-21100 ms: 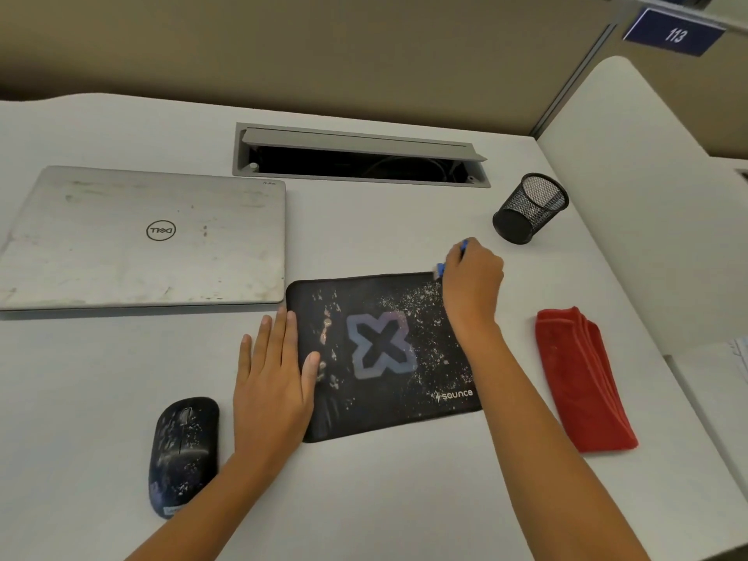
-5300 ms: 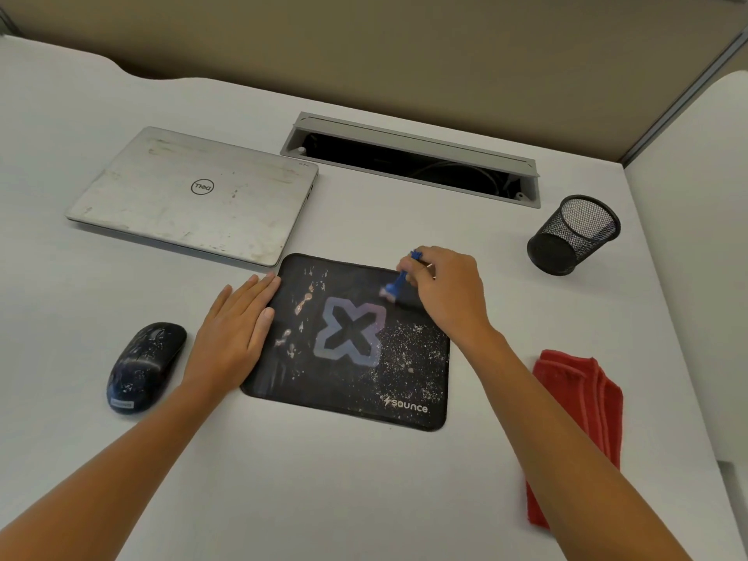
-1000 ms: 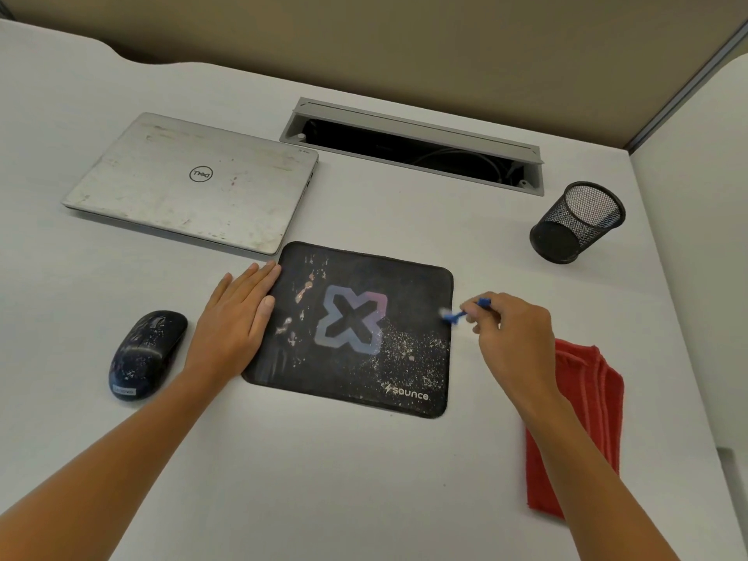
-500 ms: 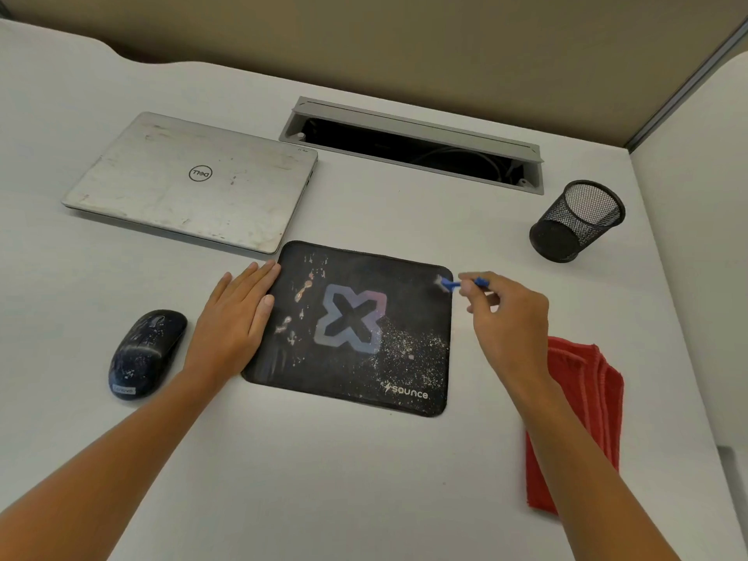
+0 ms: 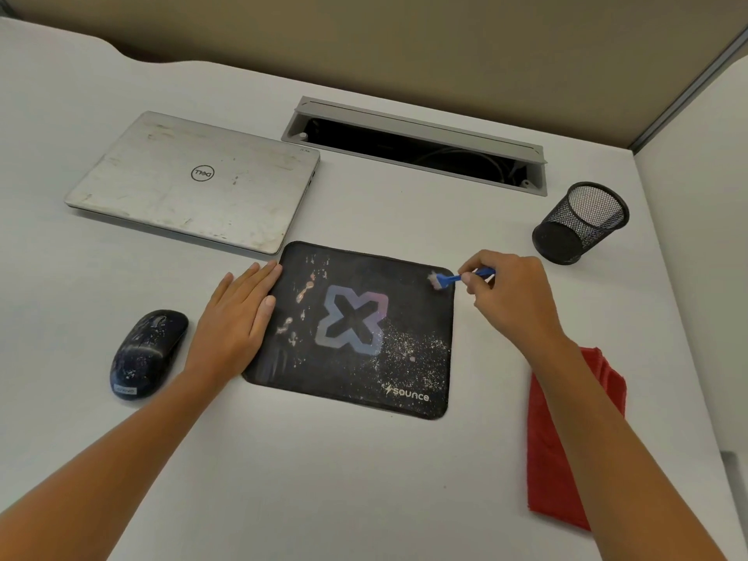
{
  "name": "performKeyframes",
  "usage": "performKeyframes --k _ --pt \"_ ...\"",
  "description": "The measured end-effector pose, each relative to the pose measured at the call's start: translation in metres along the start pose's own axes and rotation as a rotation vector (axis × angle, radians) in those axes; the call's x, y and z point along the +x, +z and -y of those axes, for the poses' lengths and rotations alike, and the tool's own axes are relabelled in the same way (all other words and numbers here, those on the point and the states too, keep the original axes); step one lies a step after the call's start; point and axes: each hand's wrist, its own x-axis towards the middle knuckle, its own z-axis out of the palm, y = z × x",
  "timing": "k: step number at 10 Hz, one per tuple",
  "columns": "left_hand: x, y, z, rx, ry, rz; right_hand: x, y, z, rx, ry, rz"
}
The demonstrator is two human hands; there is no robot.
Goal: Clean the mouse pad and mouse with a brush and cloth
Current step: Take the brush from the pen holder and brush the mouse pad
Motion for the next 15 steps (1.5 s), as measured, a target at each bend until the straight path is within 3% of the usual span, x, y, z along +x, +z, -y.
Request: performKeyframes --k 1,2,3,4,5,6,7,8,10,12,13,14,15 --pt "0.000 -0.001 0.000 0.002 0.000 -0.001 -0.002 0.002 0.000 -0.059 -0.024 -0.018" --pt "0.000 -0.001 0.000 0.000 0.000 -0.001 -0.005 -0.001 -0.002 0.041 -0.051 0.145" --pt "0.000 0.000 0.000 0.000 0.001 -0.003 -0.008 -0.005 -0.002 0.210 -0.026 0.135" --pt "0.000 0.000 0.001 -0.003 0.004 -0.006 -0.001 -0.005 -0.004 0.233 -0.025 -0.083" --pt "0.000 0.000 0.001 -0.001 0.006 -0.010 0.006 -0.001 -0.004 0.172 -0.043 -0.093" --pt "0.000 0.001 0.001 0.000 0.007 -0.013 0.010 0.002 -0.005 0.129 -0.024 0.093" --pt "0.000 0.001 0.001 0.002 0.006 -0.013 0.008 -0.001 -0.005 0.139 0.005 0.125" --pt "0.000 0.002 0.003 0.003 0.009 -0.009 0.007 0.001 -0.003 0.161 0.001 -0.048" --pt "0.000 0.002 0.003 0.007 0.007 -0.006 -0.002 0.010 0.000 0.126 0.054 0.061" --pt "0.000 0.001 0.002 0.002 0.005 -0.001 0.008 0.012 0.012 0.146 -0.042 -0.075" --pt "-0.001 0.001 0.001 0.001 0.004 0.000 0.012 0.016 0.017 0.107 -0.072 0.031" --pt "0.000 0.001 0.001 0.002 0.001 -0.002 0.010 0.013 0.023 0.187 -0.114 0.382" --pt "0.000 0.001 0.002 0.006 0.005 0.001 0.019 0.013 0.025 0.191 -0.136 0.207"
